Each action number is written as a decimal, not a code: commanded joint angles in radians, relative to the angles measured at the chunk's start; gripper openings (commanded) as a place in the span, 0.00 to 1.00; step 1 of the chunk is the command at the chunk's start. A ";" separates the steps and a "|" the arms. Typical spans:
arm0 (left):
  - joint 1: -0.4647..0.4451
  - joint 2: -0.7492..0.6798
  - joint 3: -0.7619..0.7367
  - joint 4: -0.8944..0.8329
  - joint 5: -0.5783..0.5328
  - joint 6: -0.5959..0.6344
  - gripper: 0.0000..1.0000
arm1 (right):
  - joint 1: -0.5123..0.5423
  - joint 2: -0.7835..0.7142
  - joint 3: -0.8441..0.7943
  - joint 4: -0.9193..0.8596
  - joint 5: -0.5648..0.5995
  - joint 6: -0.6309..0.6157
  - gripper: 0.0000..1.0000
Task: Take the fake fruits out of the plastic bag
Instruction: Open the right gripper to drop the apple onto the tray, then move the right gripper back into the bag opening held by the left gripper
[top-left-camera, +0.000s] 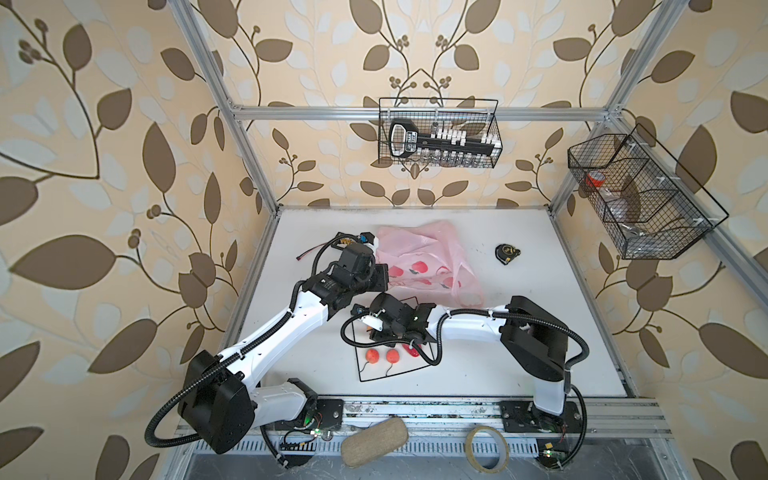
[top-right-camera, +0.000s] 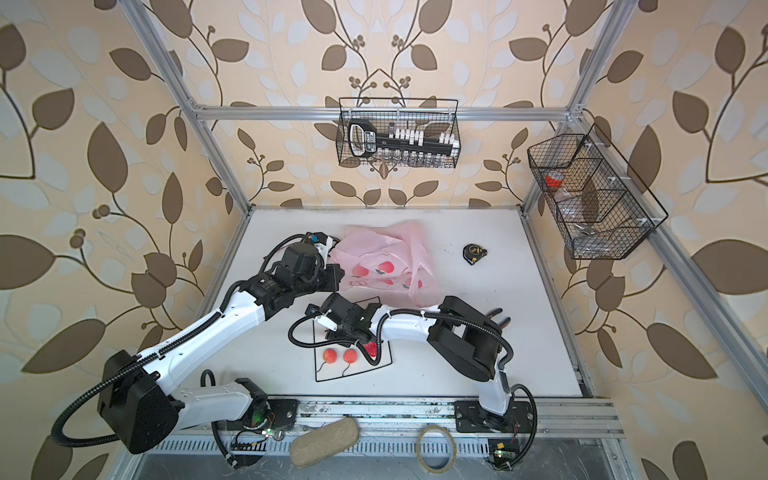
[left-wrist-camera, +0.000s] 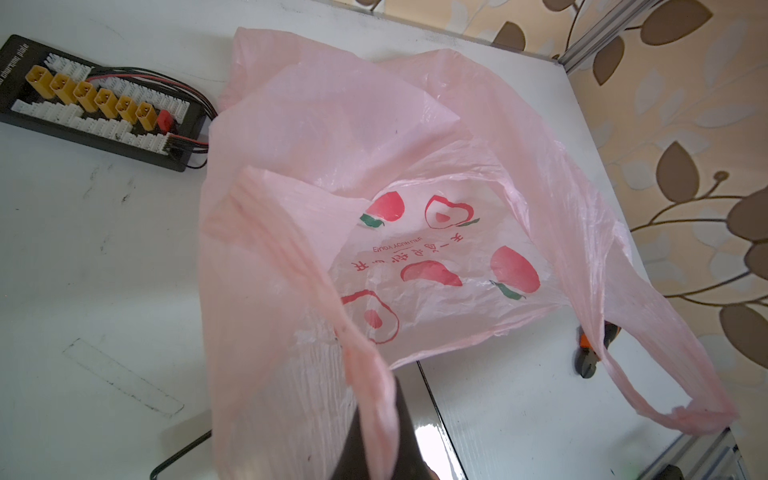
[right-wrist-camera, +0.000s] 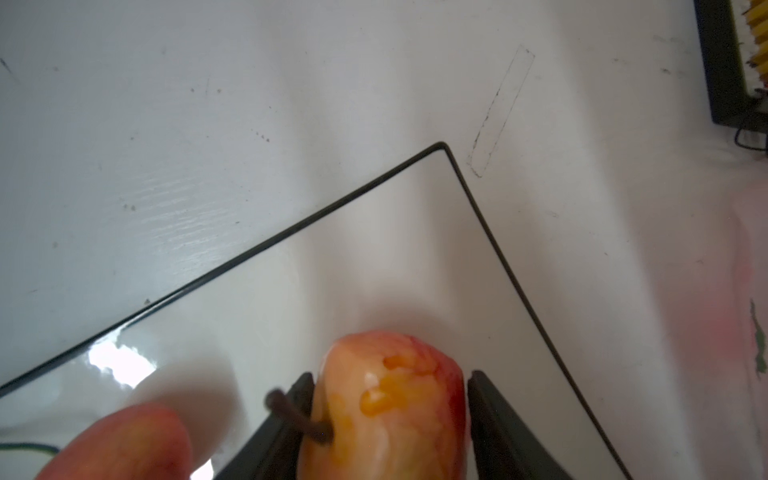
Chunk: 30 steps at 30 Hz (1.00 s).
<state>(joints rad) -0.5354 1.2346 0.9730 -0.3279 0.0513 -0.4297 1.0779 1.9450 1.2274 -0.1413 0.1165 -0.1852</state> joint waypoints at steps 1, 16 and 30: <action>0.003 -0.033 0.045 0.005 -0.026 0.016 0.00 | 0.005 -0.082 -0.042 -0.001 -0.012 0.000 0.72; 0.003 -0.019 0.051 0.016 -0.024 0.014 0.00 | 0.024 -0.583 -0.364 0.142 -0.066 0.044 0.72; 0.003 -0.017 0.049 0.023 -0.002 -0.001 0.00 | -0.163 -0.615 -0.317 0.201 0.089 0.587 0.56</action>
<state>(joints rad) -0.5354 1.2346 0.9730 -0.3264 0.0441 -0.4290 0.9424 1.3018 0.8688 0.0277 0.1440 0.1940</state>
